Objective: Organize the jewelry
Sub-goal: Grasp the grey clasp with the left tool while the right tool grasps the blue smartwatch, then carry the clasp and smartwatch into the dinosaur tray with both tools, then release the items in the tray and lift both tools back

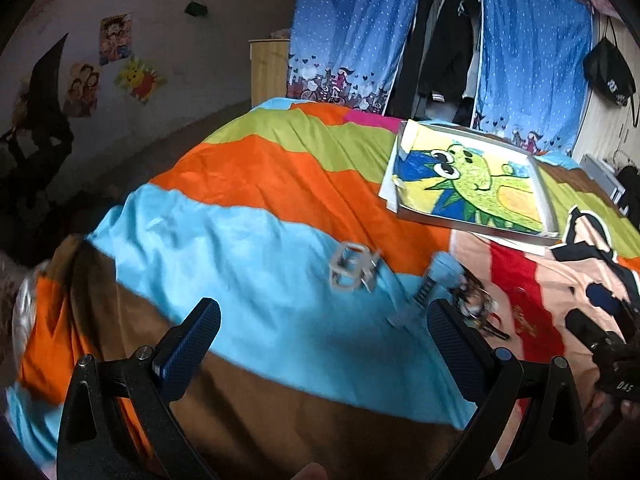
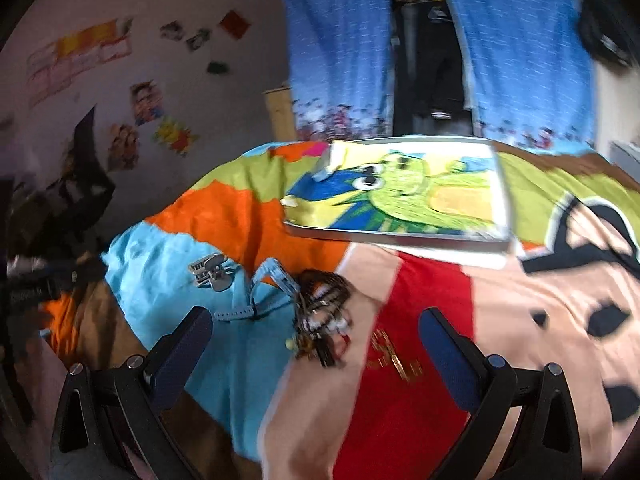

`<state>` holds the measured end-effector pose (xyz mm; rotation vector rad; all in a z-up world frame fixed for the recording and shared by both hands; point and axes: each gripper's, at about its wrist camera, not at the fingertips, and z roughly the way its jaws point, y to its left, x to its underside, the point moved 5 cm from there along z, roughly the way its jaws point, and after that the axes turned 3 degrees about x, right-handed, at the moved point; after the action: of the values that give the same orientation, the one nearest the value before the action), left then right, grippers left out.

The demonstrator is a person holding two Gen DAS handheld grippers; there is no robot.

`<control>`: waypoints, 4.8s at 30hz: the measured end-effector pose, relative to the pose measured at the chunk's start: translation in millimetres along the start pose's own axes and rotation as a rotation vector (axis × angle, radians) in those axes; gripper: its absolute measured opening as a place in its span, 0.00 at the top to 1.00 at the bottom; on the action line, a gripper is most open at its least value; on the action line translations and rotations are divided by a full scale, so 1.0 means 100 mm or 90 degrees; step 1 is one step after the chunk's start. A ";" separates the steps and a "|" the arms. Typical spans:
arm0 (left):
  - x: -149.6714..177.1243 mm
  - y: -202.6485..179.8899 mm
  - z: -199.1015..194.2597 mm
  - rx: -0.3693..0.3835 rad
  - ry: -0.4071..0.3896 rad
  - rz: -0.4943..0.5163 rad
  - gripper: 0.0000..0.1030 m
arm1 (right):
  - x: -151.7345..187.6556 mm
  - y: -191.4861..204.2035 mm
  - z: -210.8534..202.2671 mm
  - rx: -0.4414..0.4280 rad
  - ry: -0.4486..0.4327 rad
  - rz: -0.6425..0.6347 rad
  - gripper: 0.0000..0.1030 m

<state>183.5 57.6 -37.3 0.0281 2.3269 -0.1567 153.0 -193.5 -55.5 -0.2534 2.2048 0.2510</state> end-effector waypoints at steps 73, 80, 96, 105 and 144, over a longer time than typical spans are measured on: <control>-0.21 0.07 1.51 0.101 0.044 -0.010 0.34 | -0.24 0.05 1.48 -0.151 0.030 0.014 0.72; -0.19 -0.11 1.88 0.119 0.092 0.065 0.34 | -0.34 -0.10 1.62 -0.140 0.021 0.038 0.72; -0.21 -0.15 1.89 0.113 0.079 0.064 0.55 | -0.44 -0.32 1.58 -0.123 0.009 0.073 0.72; -0.48 -0.40 1.62 0.126 0.034 0.027 0.55 | -0.69 -0.70 1.28 -0.087 -0.059 0.129 0.72; -1.04 -1.48 1.67 0.142 -0.008 -0.020 0.05 | -0.80 -1.88 0.82 0.164 -0.139 0.185 0.10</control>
<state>365.1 -107.0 -60.5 0.1015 2.2878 -0.4308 313.6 -344.2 -57.2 0.2284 2.0250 0.1424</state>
